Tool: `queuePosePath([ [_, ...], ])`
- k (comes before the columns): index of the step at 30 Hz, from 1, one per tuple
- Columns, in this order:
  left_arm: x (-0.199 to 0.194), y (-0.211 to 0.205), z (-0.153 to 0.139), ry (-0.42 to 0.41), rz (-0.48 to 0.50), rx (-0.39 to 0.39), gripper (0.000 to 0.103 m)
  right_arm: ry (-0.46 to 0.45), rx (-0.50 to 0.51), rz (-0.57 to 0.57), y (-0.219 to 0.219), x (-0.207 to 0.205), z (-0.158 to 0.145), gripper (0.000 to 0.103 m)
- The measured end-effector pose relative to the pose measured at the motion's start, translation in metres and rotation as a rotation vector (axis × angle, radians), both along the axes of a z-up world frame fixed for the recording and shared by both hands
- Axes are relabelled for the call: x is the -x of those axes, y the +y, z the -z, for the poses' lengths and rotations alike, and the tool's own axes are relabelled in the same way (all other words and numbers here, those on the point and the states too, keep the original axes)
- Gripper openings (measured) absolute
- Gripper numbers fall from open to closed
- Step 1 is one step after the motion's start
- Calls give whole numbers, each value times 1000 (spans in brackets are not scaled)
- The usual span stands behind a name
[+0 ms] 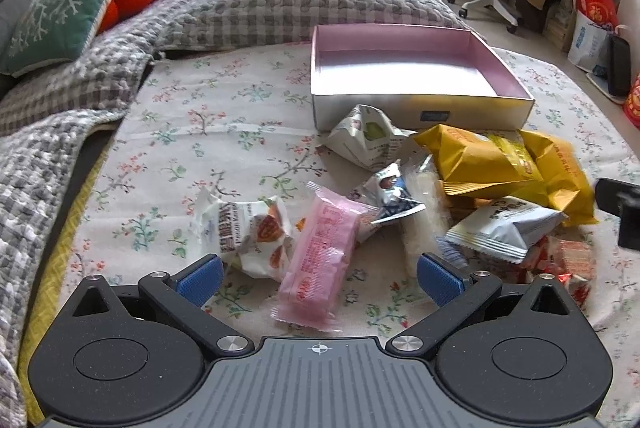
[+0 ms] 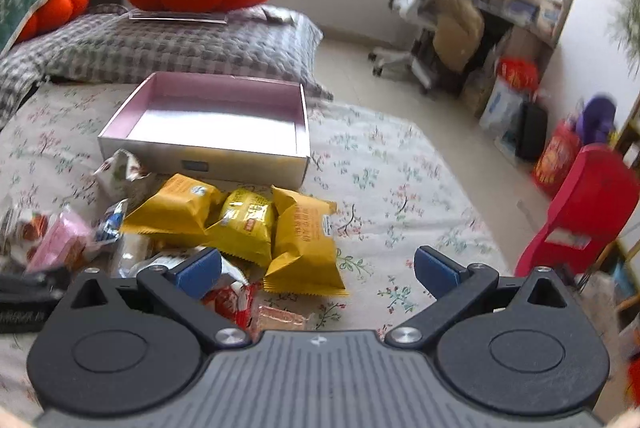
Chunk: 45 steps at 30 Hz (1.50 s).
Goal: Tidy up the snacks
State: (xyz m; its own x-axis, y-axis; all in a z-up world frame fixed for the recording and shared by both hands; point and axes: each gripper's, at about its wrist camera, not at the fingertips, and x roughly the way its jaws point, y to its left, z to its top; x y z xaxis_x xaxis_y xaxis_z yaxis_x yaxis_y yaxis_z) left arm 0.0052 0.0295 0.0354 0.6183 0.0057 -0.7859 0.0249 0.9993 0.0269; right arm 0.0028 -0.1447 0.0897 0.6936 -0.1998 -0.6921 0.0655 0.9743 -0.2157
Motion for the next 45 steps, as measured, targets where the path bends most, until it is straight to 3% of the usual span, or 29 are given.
queuePosePath([
  [4,-4,1,-1,25,5,17,103,69,-153,-20,-13,-17,-2,103],
  [10,-13,6,0,55,0,22,103,138,-171,-72,-5,-34,3,103],
  [15,-20,8,-2,63,7,7,103,203,-254,-73,-14,-48,6,103],
  [18,-34,15,-22,37,2,34,103,243,-345,-92,-20,-58,3,102],
  [22,-53,26,-49,-20,-13,72,103,216,-464,-115,-28,-76,-19,103],
  [25,-58,32,-49,-35,-27,73,103,194,-463,-118,-31,-91,-28,103],
  [28,-60,29,-30,25,0,81,103,224,-466,-84,-40,-102,-15,101],
  [32,-65,14,-22,47,60,122,103,294,-496,-29,-51,-112,4,83],
  [35,-73,-7,-26,58,131,200,103,288,-514,-9,-56,-111,0,77],
  [39,-93,-41,-20,117,187,253,103,302,-439,-12,-59,-118,6,76],
  [45,-114,-60,9,203,164,277,101,410,-461,13,-82,-130,34,75],
])
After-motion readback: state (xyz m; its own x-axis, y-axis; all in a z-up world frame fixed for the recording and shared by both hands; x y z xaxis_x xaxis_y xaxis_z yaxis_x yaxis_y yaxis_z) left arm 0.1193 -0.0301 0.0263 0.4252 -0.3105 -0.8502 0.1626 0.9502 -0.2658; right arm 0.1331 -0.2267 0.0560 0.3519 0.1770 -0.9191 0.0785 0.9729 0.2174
